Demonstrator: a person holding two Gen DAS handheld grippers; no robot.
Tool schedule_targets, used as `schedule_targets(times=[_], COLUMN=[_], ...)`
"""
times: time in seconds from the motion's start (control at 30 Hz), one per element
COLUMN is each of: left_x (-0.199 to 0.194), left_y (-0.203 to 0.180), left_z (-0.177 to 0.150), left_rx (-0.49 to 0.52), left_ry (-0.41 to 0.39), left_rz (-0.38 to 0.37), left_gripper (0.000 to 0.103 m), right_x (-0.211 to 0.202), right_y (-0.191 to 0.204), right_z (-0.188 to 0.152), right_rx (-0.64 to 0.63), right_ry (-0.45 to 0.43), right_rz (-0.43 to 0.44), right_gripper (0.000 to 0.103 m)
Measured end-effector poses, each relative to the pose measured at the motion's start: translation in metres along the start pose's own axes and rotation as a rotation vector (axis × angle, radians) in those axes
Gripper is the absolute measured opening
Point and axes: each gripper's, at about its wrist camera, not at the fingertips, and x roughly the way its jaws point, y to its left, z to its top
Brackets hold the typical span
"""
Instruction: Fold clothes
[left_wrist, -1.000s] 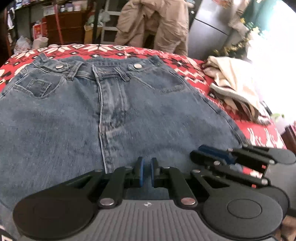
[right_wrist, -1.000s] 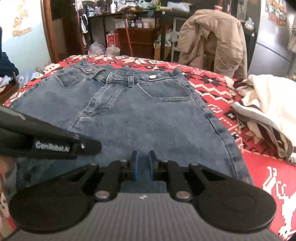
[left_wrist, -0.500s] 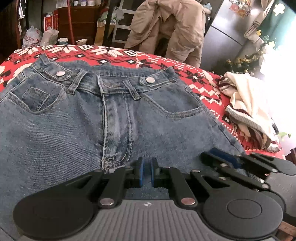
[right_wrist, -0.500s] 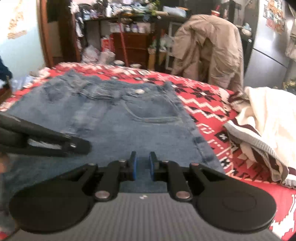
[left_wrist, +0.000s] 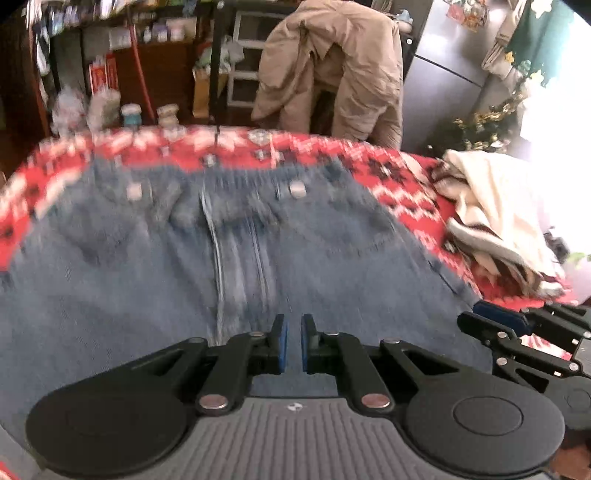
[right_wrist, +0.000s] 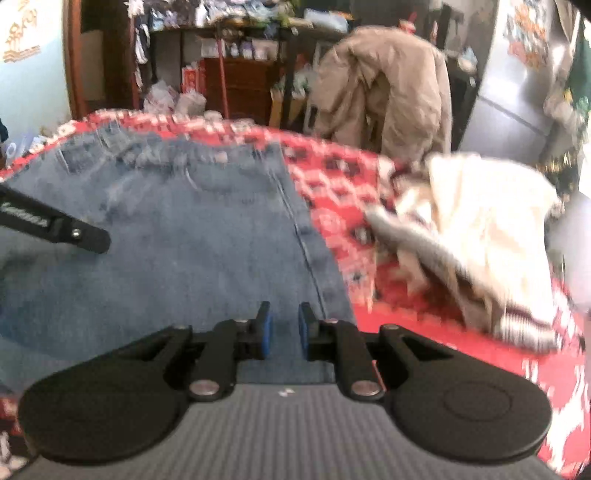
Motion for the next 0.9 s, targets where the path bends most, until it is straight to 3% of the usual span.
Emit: schedule_targets(times=[0.17, 0.37, 0.47, 0.5, 0.6, 0.77, 0.9], left_x=[0.023, 0.034, 0.040, 0.042, 0.047, 0.050, 0.072], left_y=[0.006, 0.020, 0.027, 0.029, 0.036, 0.042, 0.052], left_z=[0.029, 0.033, 0.035, 0.036, 0.038, 0.062, 0.071], left_rx=[-0.017, -0.035, -0.043, -0.046, -0.055, -0.059, -0.088], left_ry=[0.031, 0.016, 0.008, 0.006, -0.003, -0.038, -0.006], left_rz=[-0.025, -0.027, -0.027, -0.028, -0.029, -0.017, 0.034], left_gripper=[0.008, 0.003, 0.003, 0.003, 0.004, 0.004, 0.003], right_x=[0.035, 0.078, 0.077, 0.075, 0.071, 0.056, 0.073], right_y=[0.018, 0.033, 0.027, 0.025, 0.013, -0.007, -0.006], right_z=[0.044, 0.054, 0.045, 0.043, 0.049, 0.081, 0.117], right_rx=[-0.038, -0.057, -0.047, -0.045, -0.019, 0.024, -0.001], right_ry=[-0.010, 0.024, -0.009, -0.014, 0.020, -0.023, -0.016], right_rz=[0.054, 0.060, 0.071, 0.072, 0.073, 0.142, 0.166], right_gripper=[0.015, 0.015, 0.018, 0.025, 0.025, 0.023, 0.023])
